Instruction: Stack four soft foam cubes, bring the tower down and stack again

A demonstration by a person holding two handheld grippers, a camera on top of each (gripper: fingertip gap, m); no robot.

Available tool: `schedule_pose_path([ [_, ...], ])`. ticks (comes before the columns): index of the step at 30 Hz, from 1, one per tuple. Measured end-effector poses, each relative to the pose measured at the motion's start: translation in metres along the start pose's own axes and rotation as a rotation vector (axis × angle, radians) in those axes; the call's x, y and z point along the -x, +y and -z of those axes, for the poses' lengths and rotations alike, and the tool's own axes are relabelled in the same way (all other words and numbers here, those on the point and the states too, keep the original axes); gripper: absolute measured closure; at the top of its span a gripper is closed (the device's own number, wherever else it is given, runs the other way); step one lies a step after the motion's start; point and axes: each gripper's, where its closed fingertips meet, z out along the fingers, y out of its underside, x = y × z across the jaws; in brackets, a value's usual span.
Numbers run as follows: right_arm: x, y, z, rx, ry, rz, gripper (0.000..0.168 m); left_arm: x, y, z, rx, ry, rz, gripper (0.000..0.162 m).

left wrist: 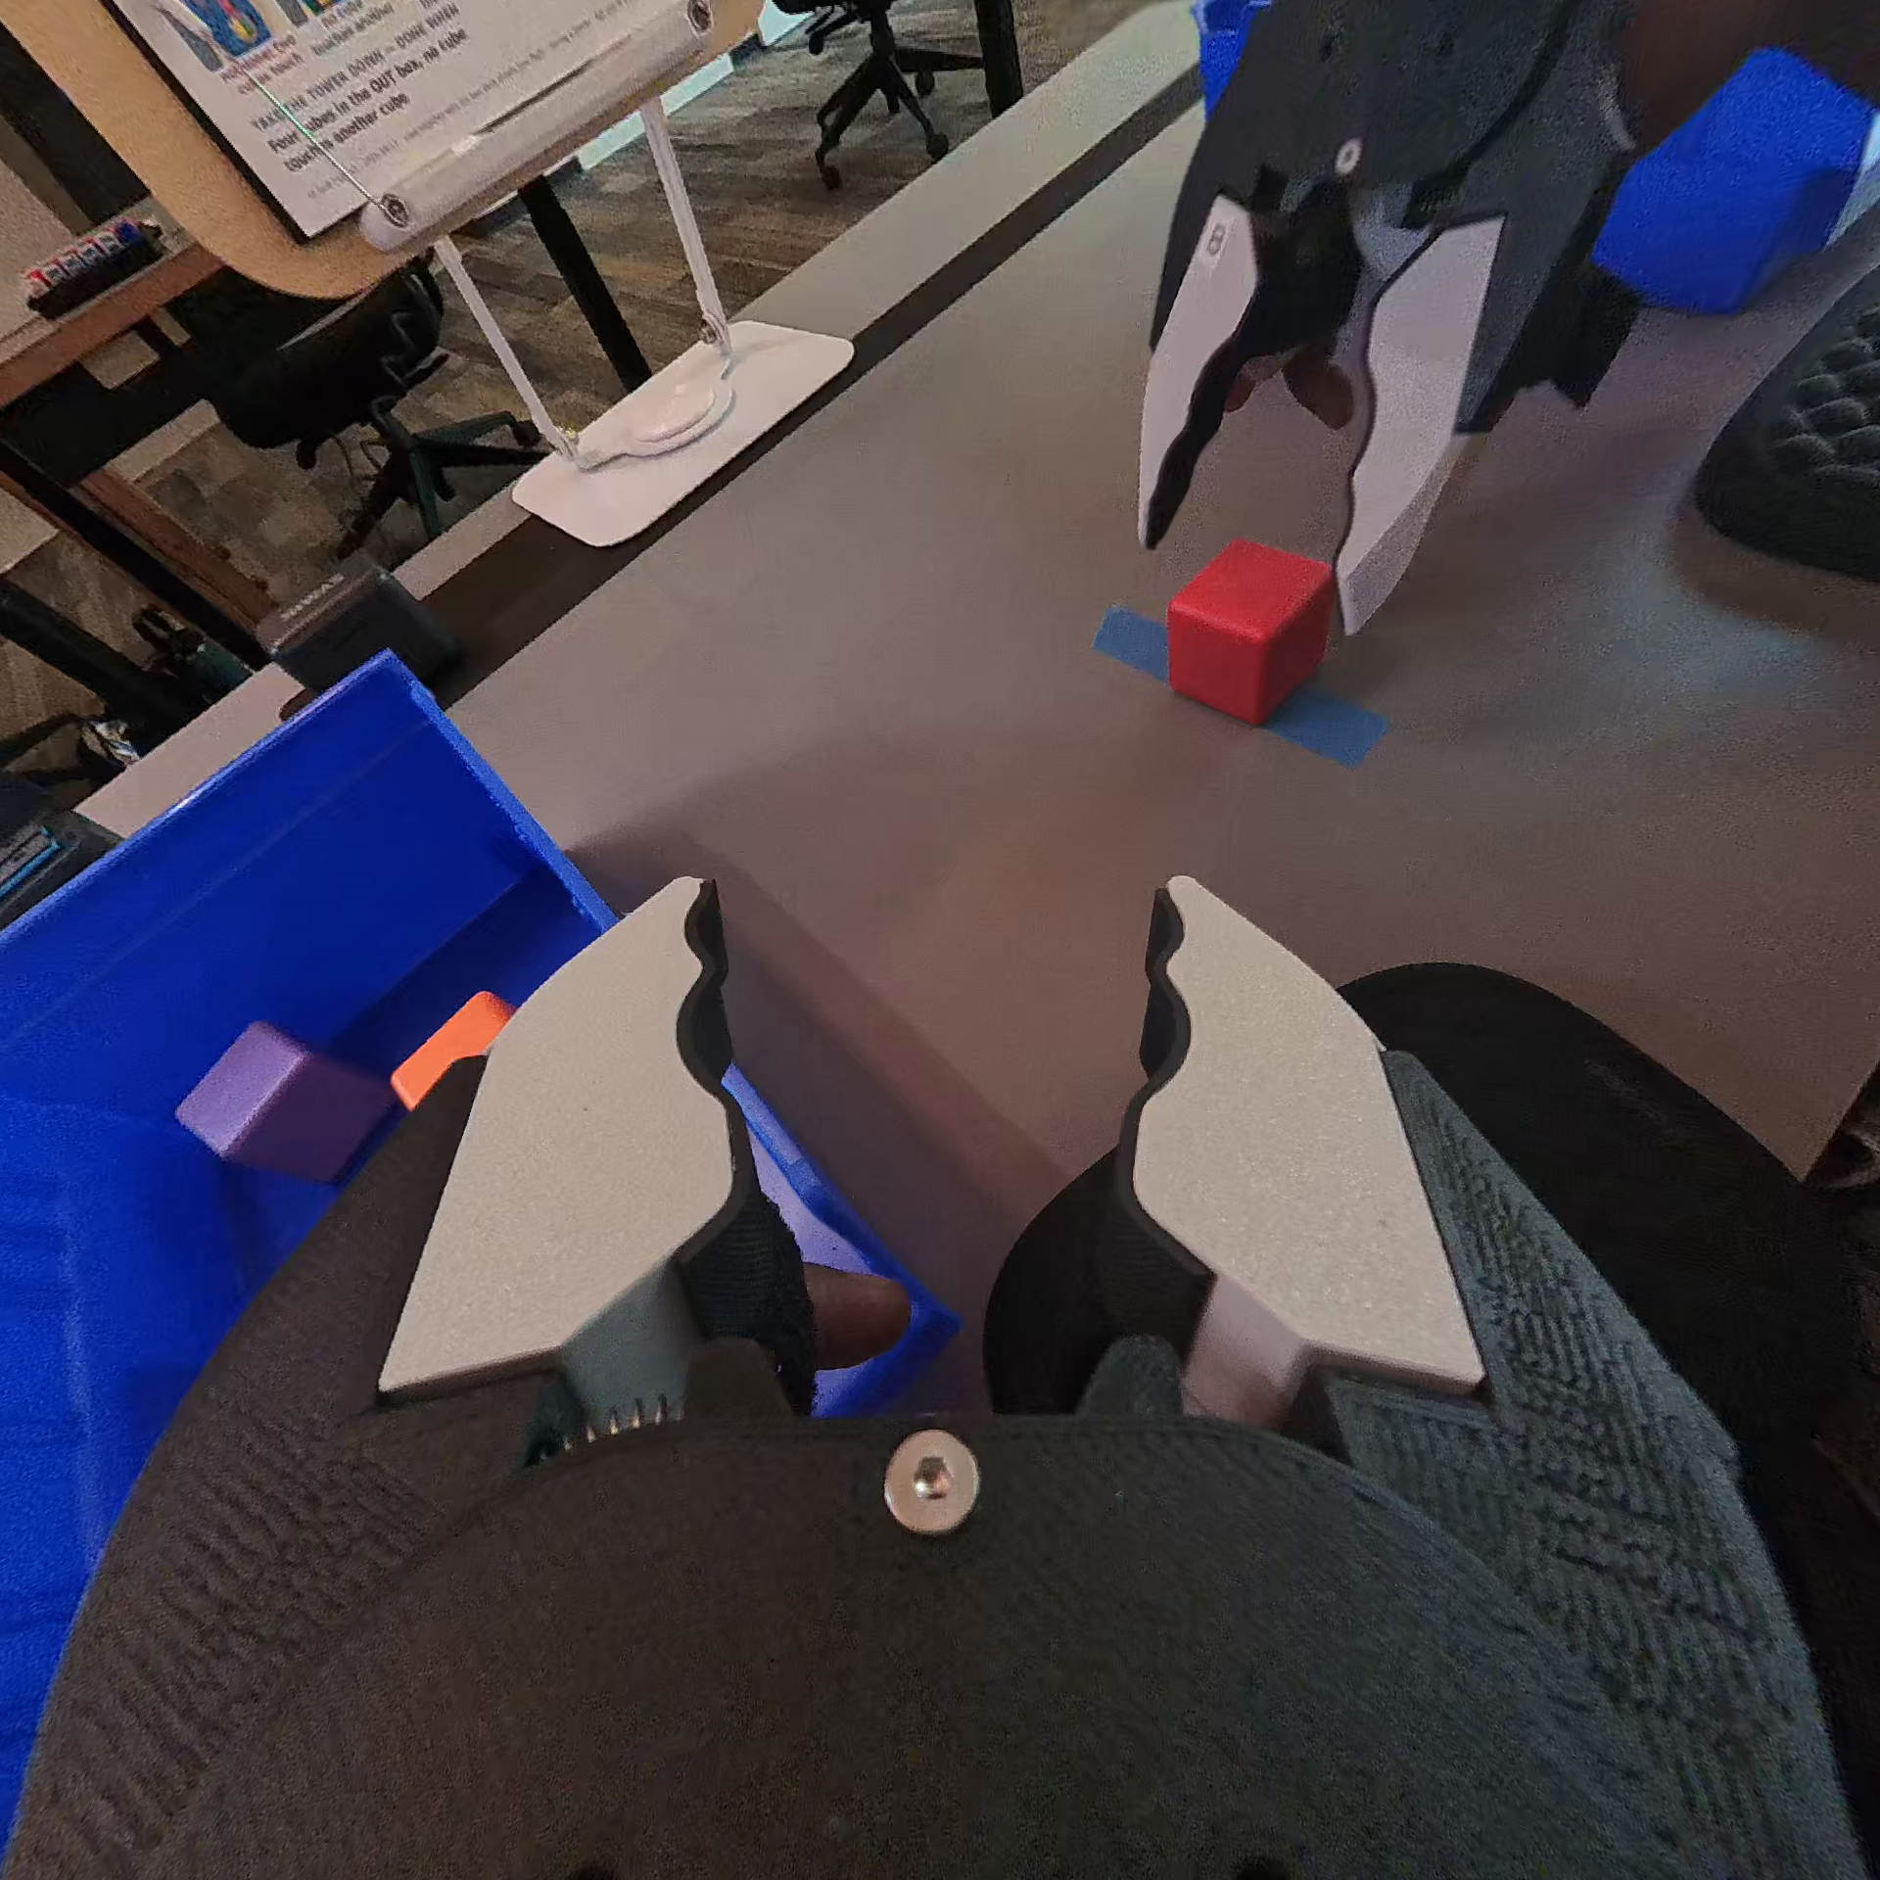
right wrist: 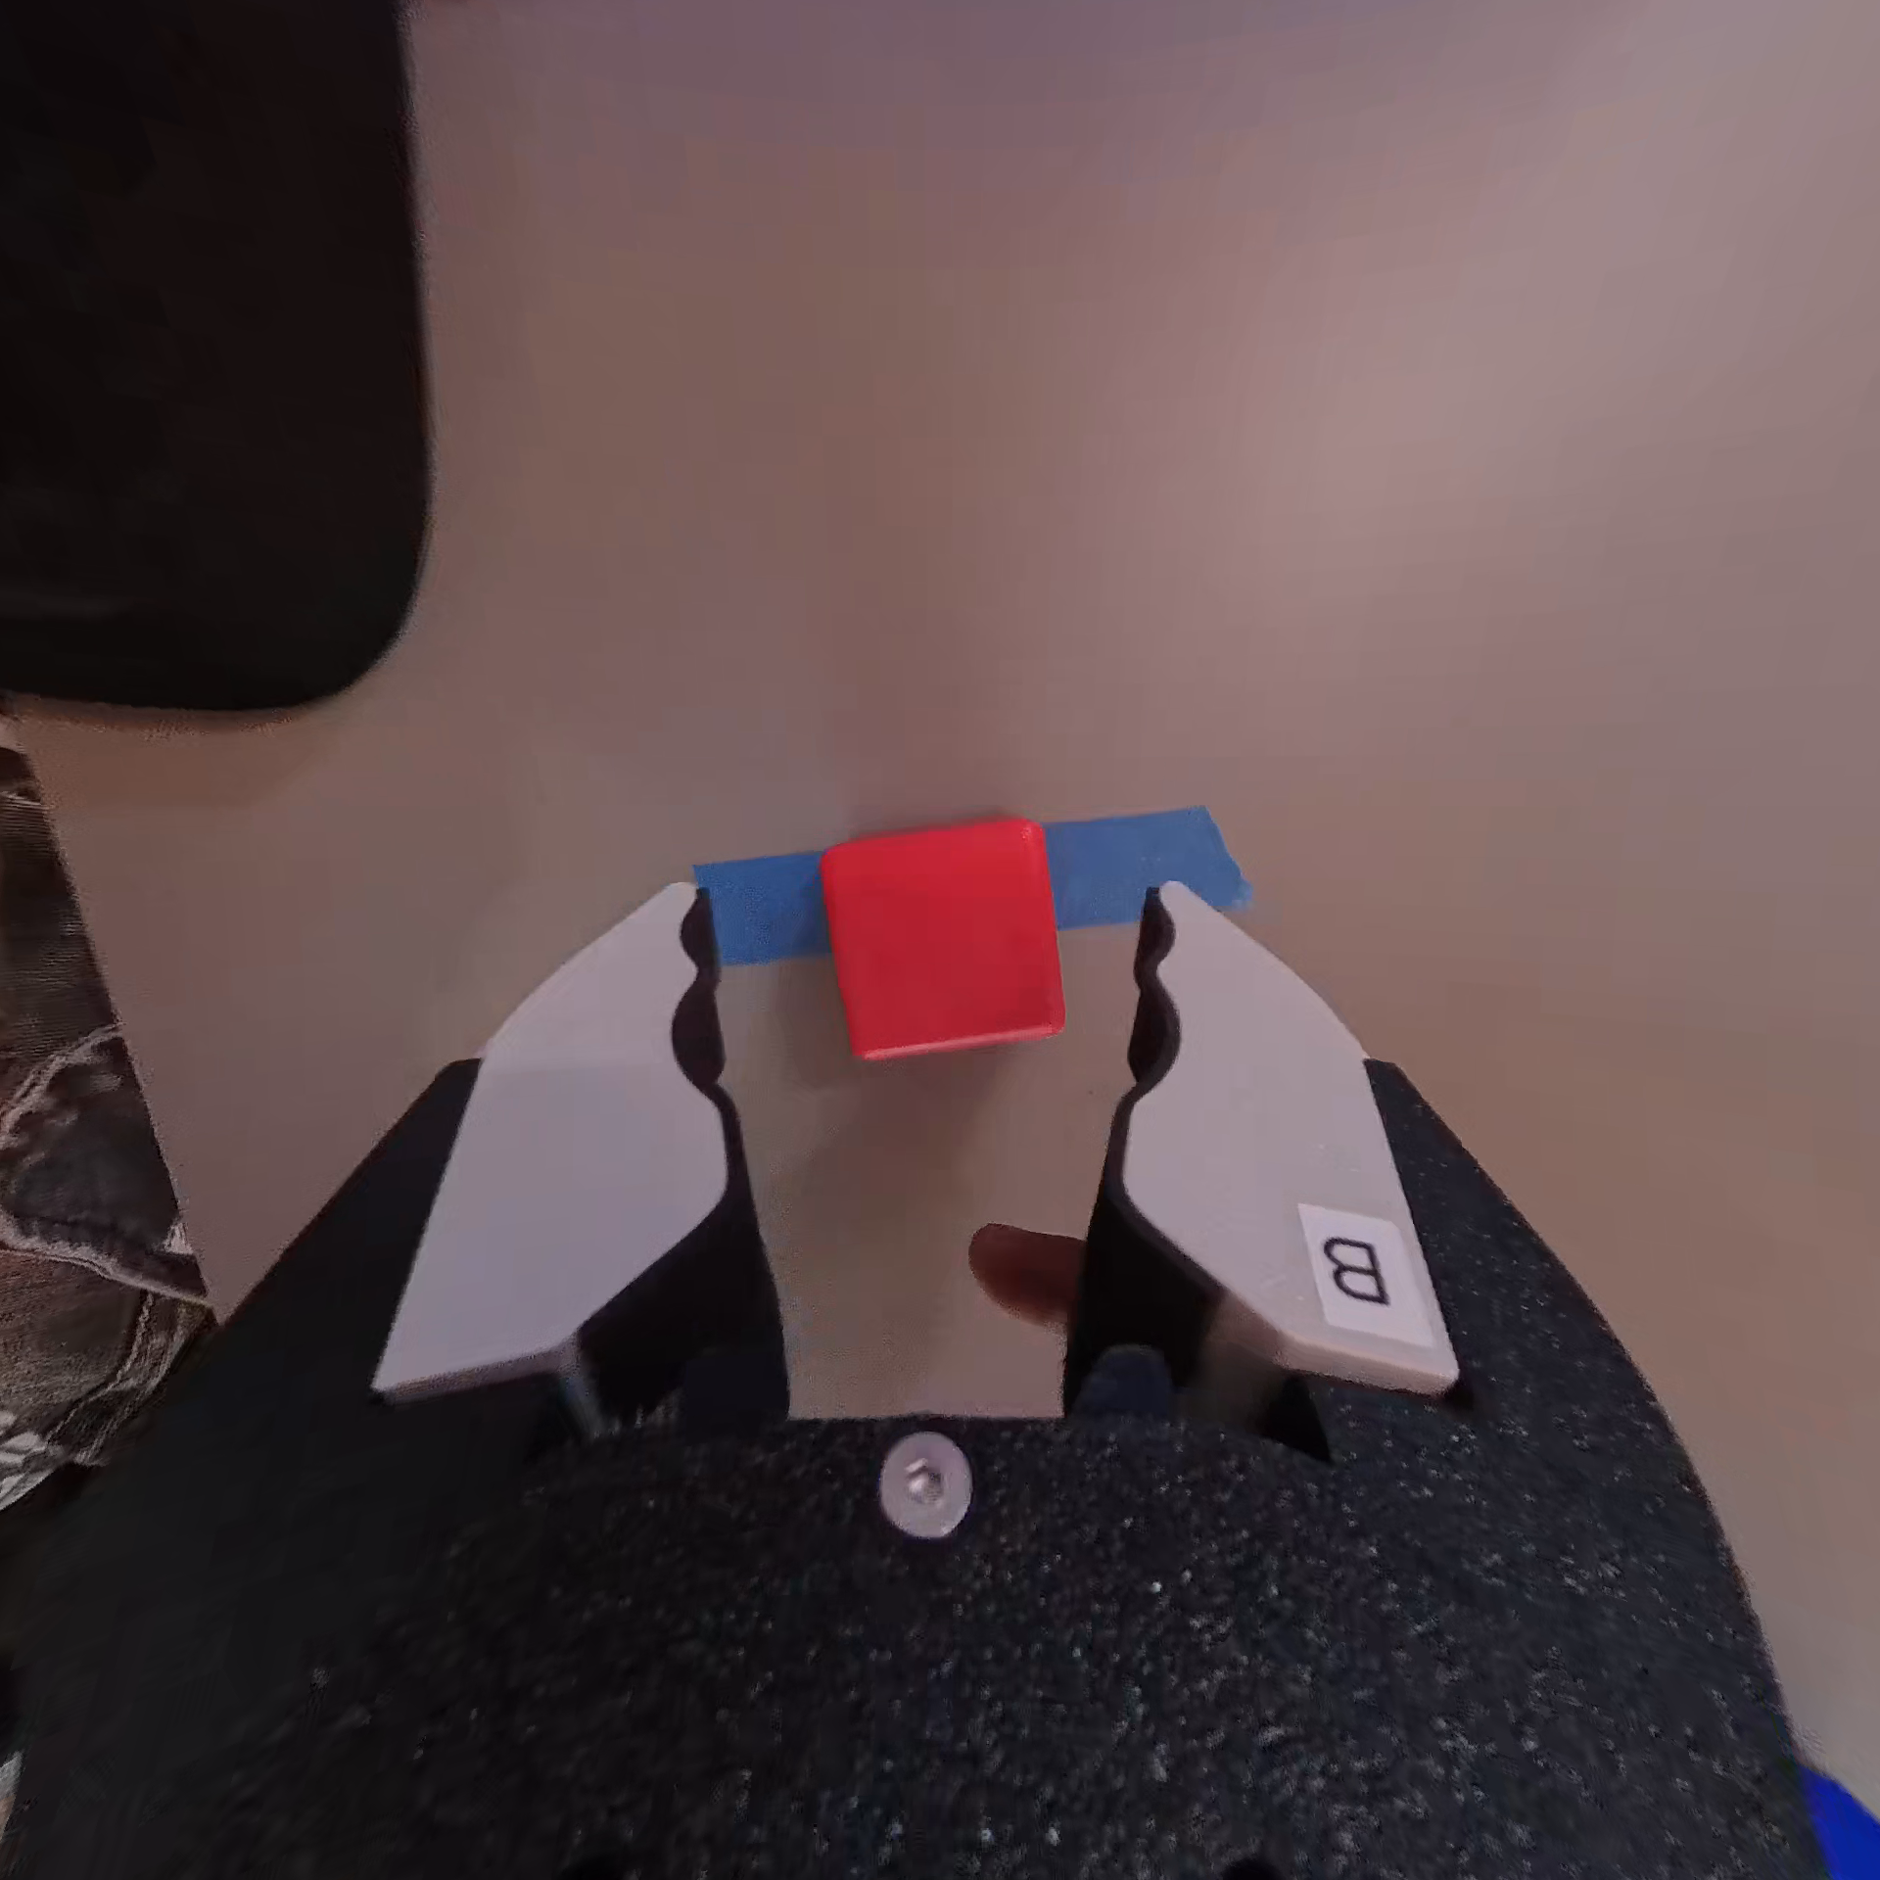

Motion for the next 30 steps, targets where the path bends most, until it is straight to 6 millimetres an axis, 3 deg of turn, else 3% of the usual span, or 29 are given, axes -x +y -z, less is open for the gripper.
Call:
schedule_pose_path([
  [1,0.000,-0.002,0.006,-0.086,-0.009,0.009,0.087,0.002,0.000,0.003,-0.007,-0.005,0.002,0.082],
  [4,-0.003,0.011,0.014,-0.316,-0.012,0.063,0.091,0.008,0.000,0.010,-0.024,-0.017,0.012,0.082],
  [7,-0.009,0.028,0.007,-0.468,0.012,0.083,0.100,0.016,0.004,0.012,-0.011,-0.039,0.023,0.083],
  [9,-0.008,0.027,0.004,-0.548,-0.009,0.078,0.105,0.021,0.005,0.012,0.001,-0.050,0.016,0.083],
  [15,-0.001,0.024,-0.012,-0.533,-0.063,0.095,0.107,0.033,0.003,0.012,0.005,-0.038,0.022,0.083],
  [17,-0.003,0.023,-0.014,-0.526,-0.040,0.106,0.121,0.049,0.003,0.010,0.011,-0.063,0.033,0.083],
  [19,-0.003,0.023,-0.014,-0.524,-0.041,0.105,0.121,0.078,0.005,0.005,0.037,-0.131,0.080,0.088],
  [21,-0.002,0.024,-0.015,-0.523,-0.043,0.106,0.121,0.113,0.021,-0.004,0.124,-0.212,0.073,0.098],
  [23,0.000,0.024,-0.014,-0.523,-0.049,0.114,0.121,0.135,0.044,-0.017,0.233,-0.169,0.007,0.100],
  [27,0.001,0.025,-0.014,-0.523,-0.050,0.114,0.121,0.141,0.089,-0.042,0.422,0.189,-0.222,0.097],
  [30,0.001,0.025,-0.015,-0.523,-0.049,0.112,0.121,0.159,0.104,-0.056,0.528,0.256,-0.303,0.096],
])
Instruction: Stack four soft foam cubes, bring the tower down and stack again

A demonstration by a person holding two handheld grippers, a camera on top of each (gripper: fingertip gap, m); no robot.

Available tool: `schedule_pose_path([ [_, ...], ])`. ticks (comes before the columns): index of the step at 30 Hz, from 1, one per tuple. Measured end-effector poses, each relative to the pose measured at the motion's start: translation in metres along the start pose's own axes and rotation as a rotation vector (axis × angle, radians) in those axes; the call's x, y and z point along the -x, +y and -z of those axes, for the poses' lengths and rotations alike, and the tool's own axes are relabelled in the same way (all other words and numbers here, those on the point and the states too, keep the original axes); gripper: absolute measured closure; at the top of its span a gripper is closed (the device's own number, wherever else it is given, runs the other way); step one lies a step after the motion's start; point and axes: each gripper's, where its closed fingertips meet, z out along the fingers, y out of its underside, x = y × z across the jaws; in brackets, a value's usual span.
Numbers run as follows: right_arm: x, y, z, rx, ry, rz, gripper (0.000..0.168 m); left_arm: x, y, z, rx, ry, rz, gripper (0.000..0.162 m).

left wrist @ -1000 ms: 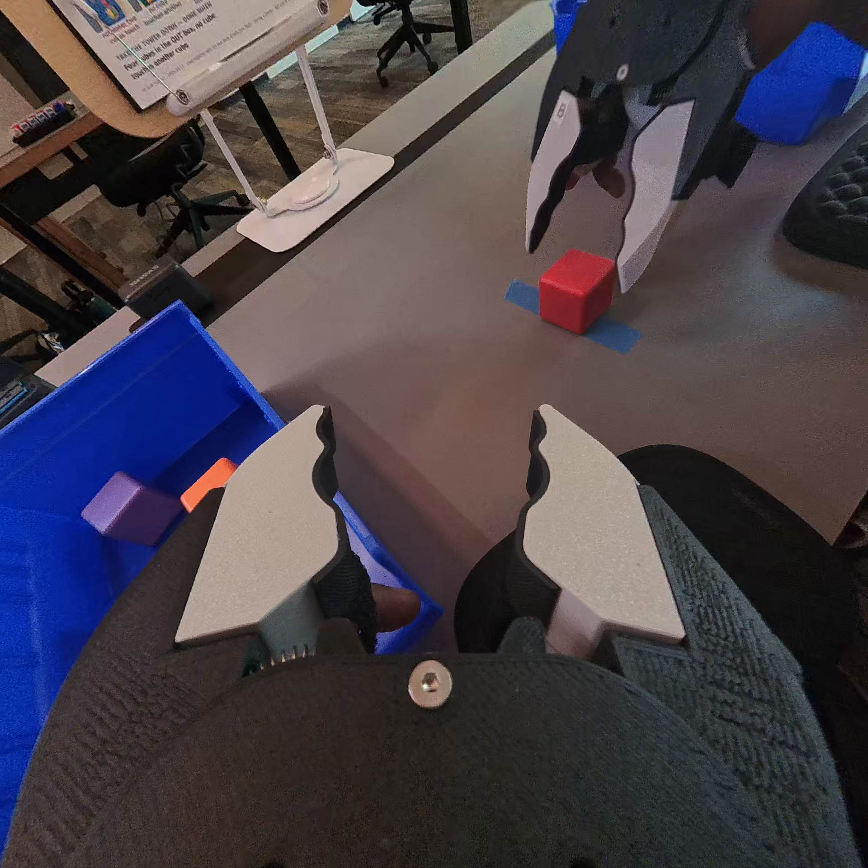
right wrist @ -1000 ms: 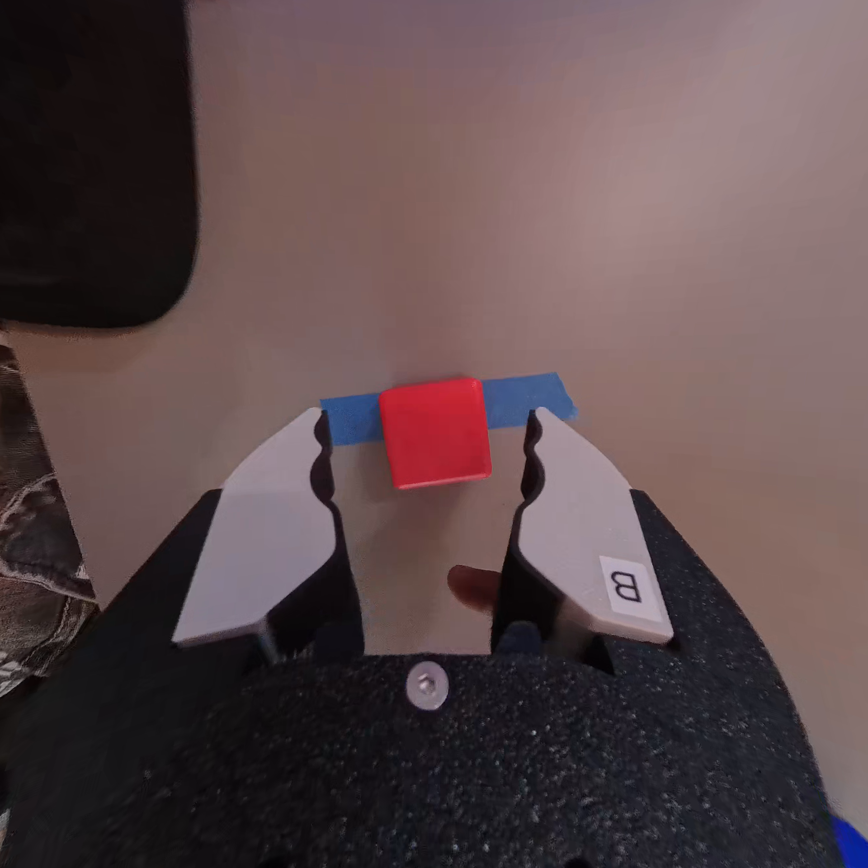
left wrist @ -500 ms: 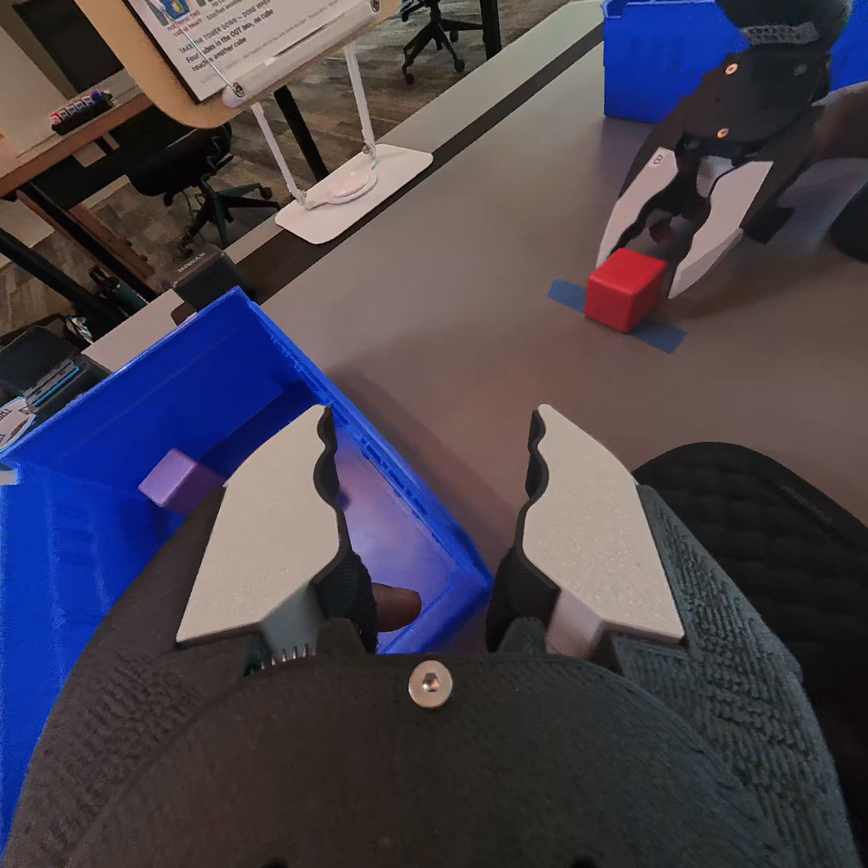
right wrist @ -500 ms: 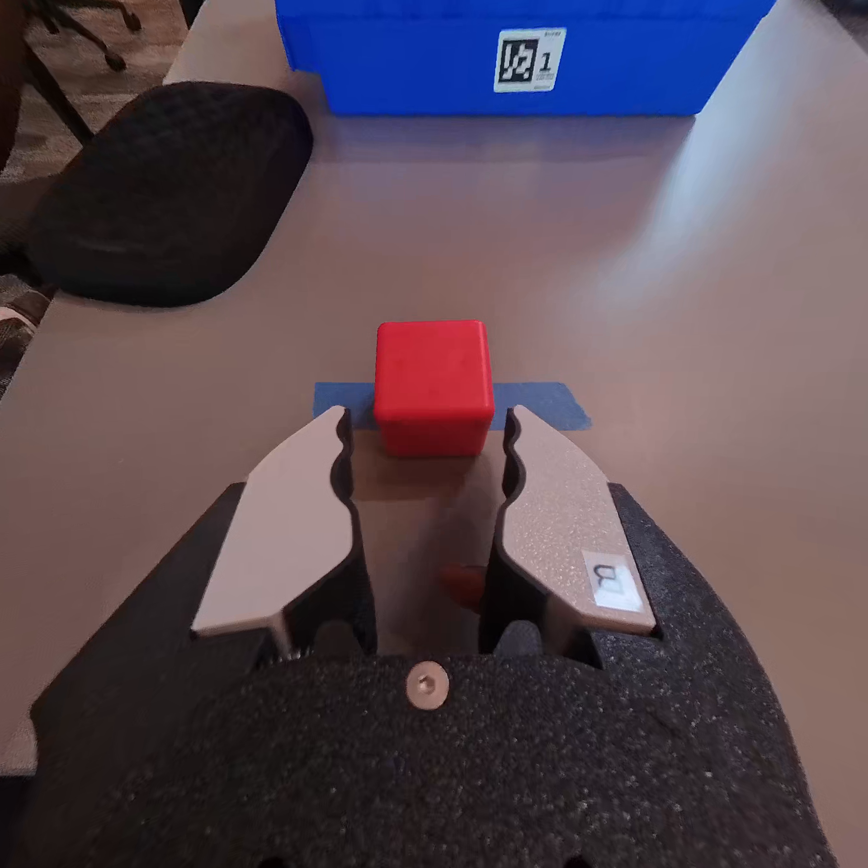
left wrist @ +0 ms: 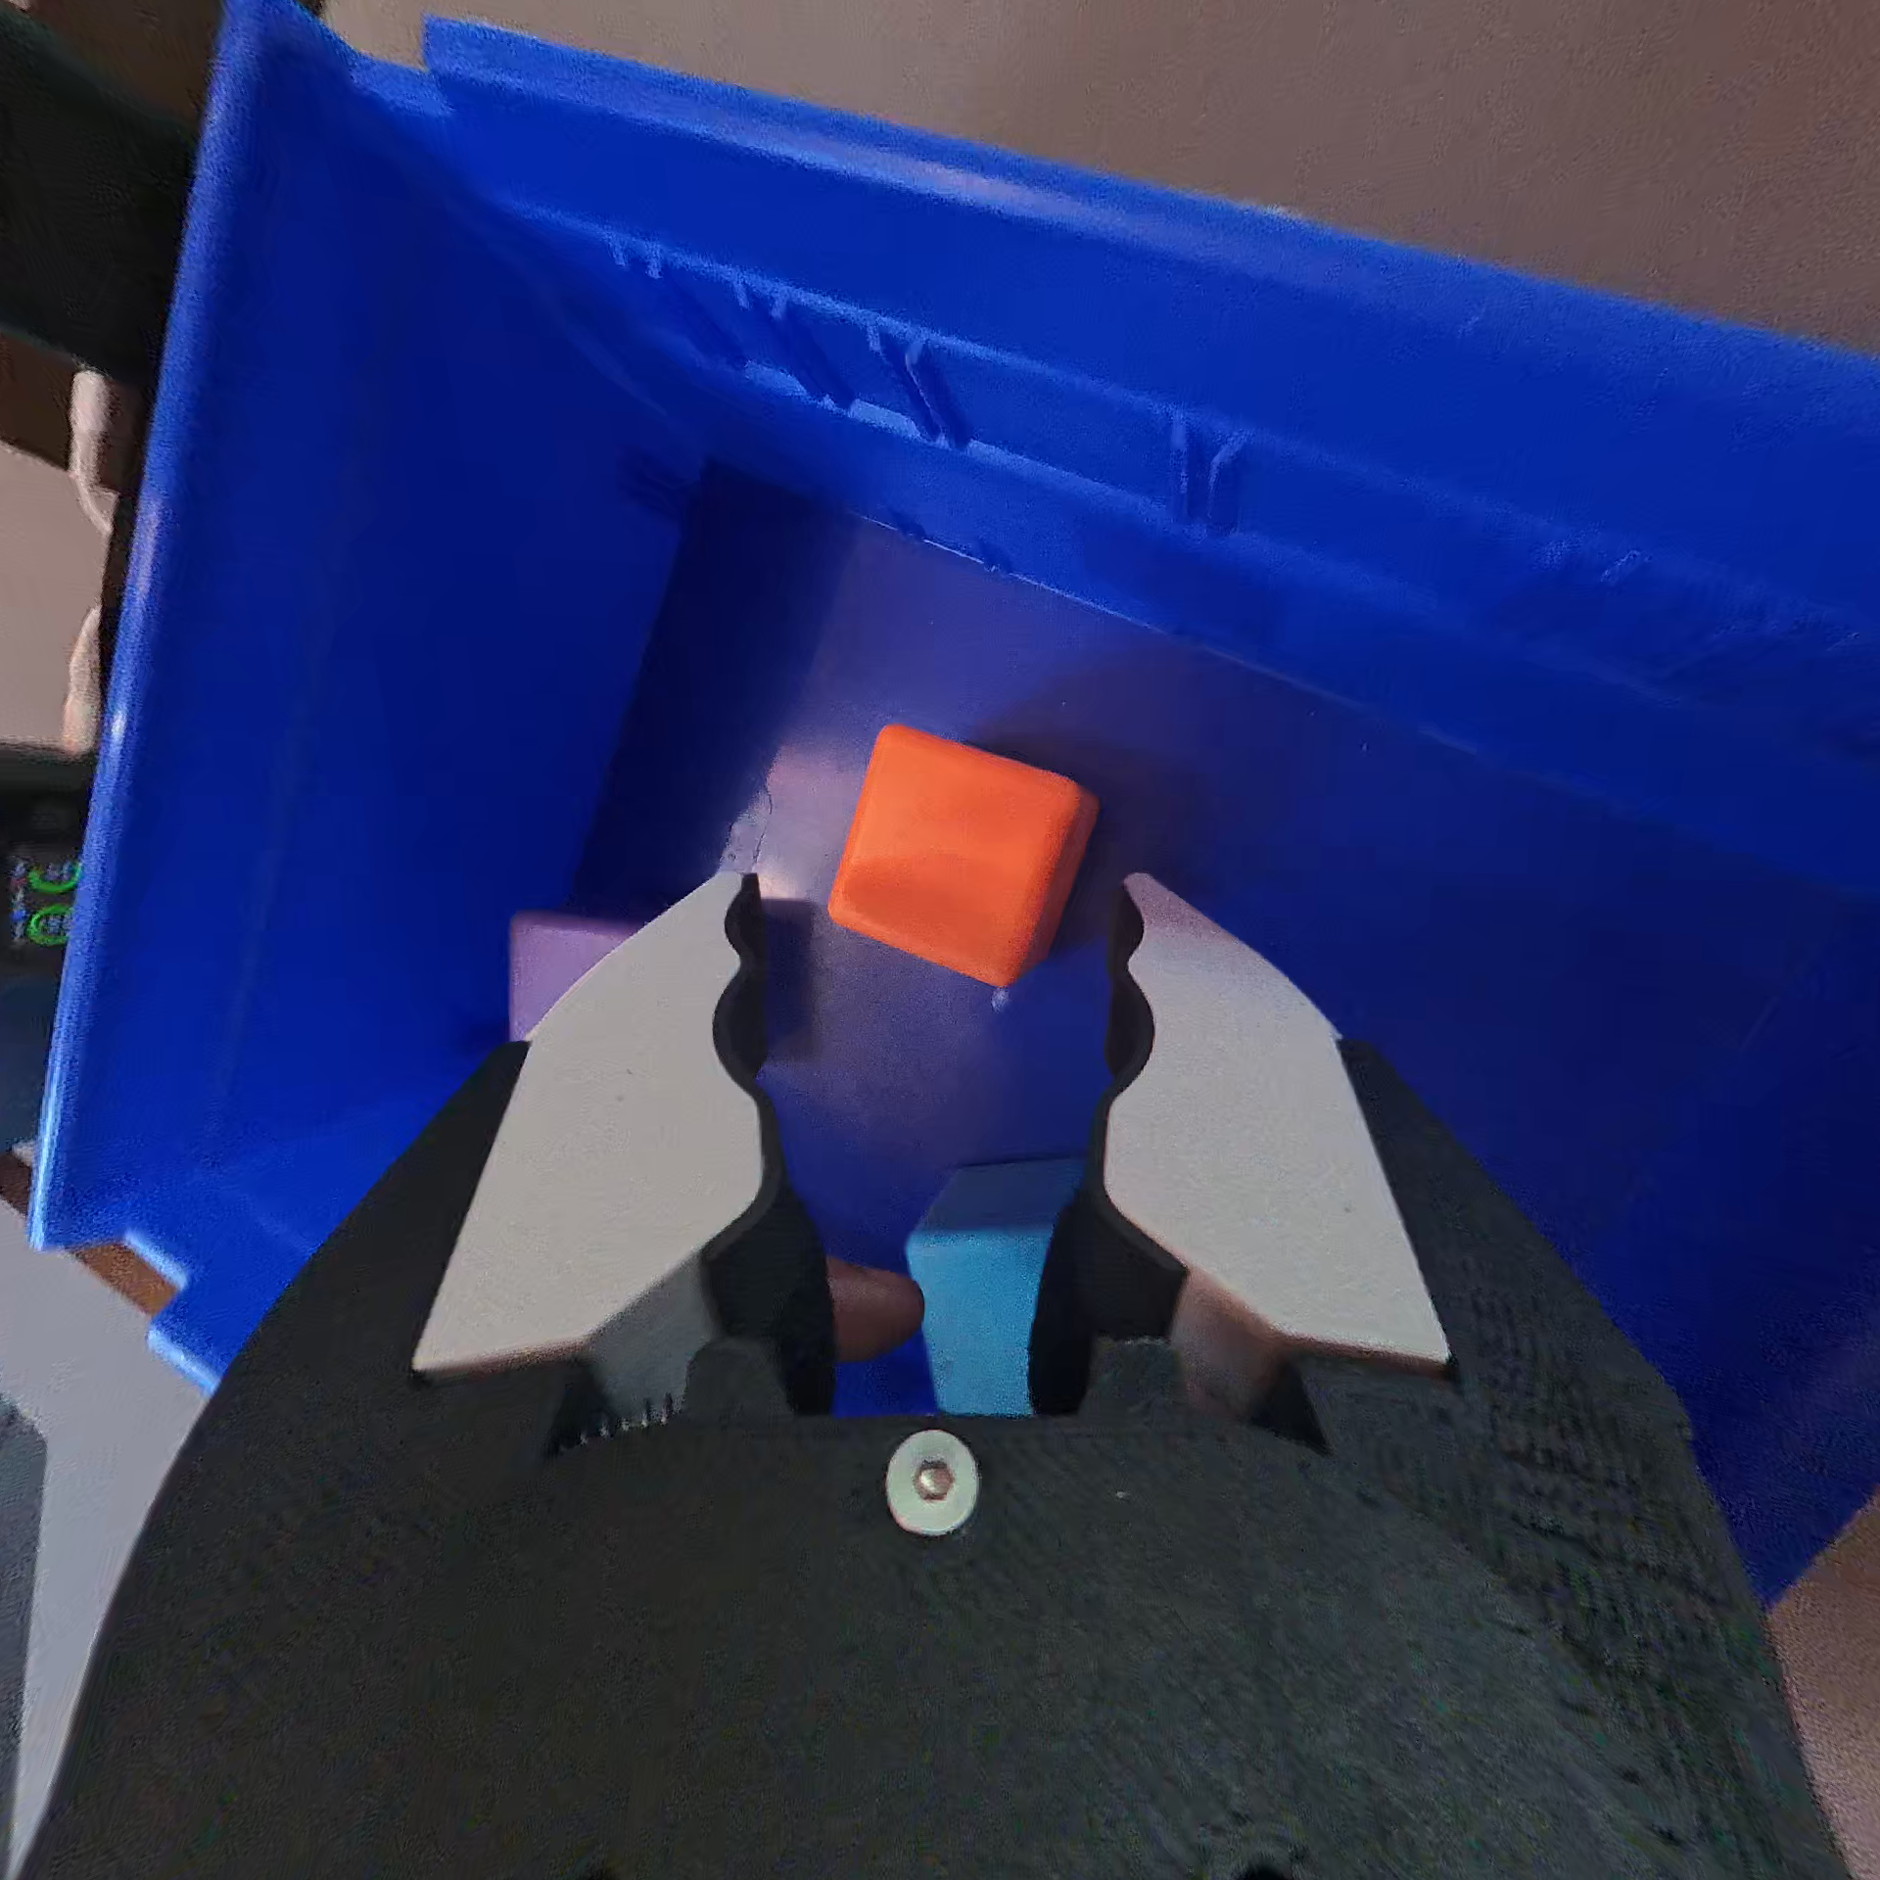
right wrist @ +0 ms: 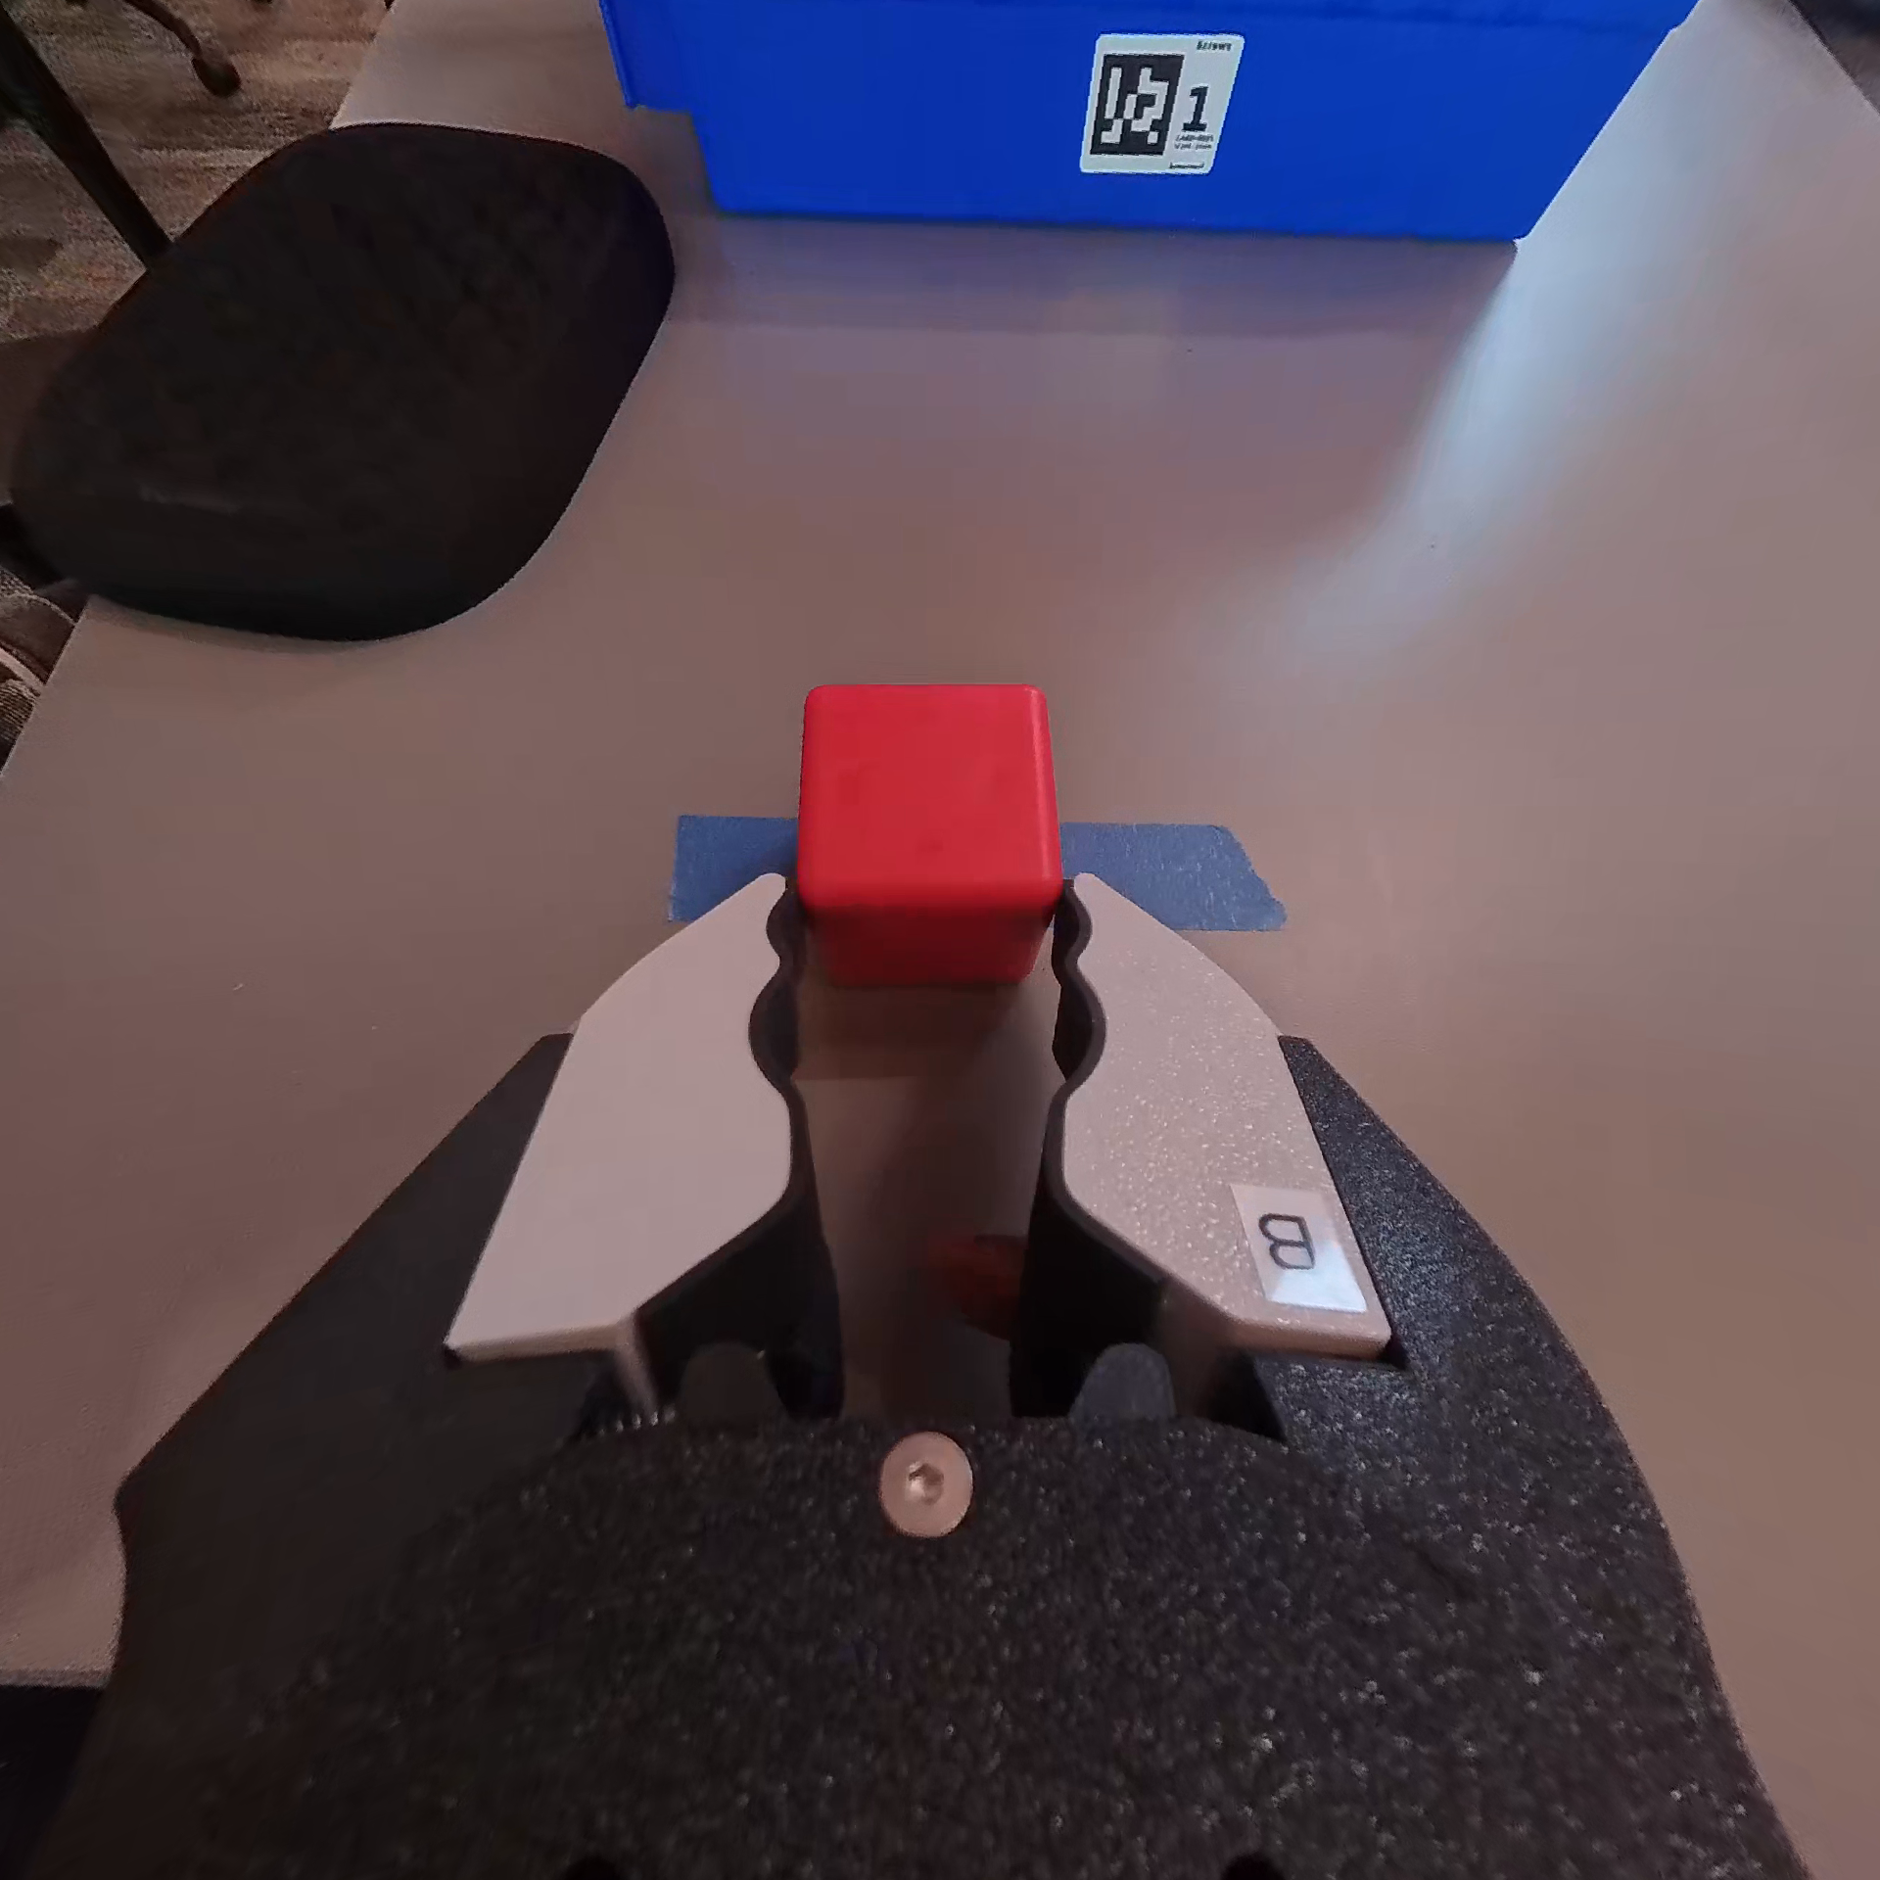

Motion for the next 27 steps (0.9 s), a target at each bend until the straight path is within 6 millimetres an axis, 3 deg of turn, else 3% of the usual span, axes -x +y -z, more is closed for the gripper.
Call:
schedule_pose_path([
  [3,0.000,0.000,0.000,0.000,-0.002,-0.001,0.121,-0.006,0.007,-0.019,0.050,0.130,-0.032,0.098],
  [5,0.000,0.000,0.000,0.000,-0.002,-0.002,0.121,-0.007,0.014,-0.029,0.087,0.159,-0.037,0.111],
  [7,0.000,0.000,-0.001,0.000,-0.002,-0.002,0.121,-0.002,0.012,-0.025,0.070,0.125,0.004,0.112],
  [10,0.000,0.000,-0.001,0.000,-0.002,-0.003,0.121,0.012,0.001,0.003,0.078,0.005,0.047,0.112],
  [12,0.000,0.000,-0.001,0.000,0.000,-0.003,0.121,0.016,-0.026,0.033,0.050,-0.063,0.080,0.112],
  [14,0.001,0.000,-0.001,0.000,0.002,-0.003,0.120,0.006,-0.066,0.064,-0.006,-0.088,0.098,0.112],
  [17,0.001,0.000,-0.002,0.001,0.006,-0.002,0.120,-0.039,-0.143,0.086,-0.122,-0.030,0.044,0.112],
  [19,0.001,0.000,-0.002,0.001,0.008,-0.002,0.121,-0.081,-0.182,0.076,-0.133,0.050,-0.043,0.112],
  [22,0.001,0.000,-0.002,0.001,0.009,-0.004,0.121,-0.140,-0.217,0.036,-0.092,0.193,-0.185,0.112],
  [24,0.001,0.000,-0.002,0.001,0.011,-0.005,0.121,-0.158,-0.225,0.007,-0.036,0.236,-0.218,0.112],
  [27,0.001,0.000,-0.002,0.001,0.013,-0.005,0.121,-0.162,-0.236,-0.021,-0.024,0.256,-0.195,0.112],
])
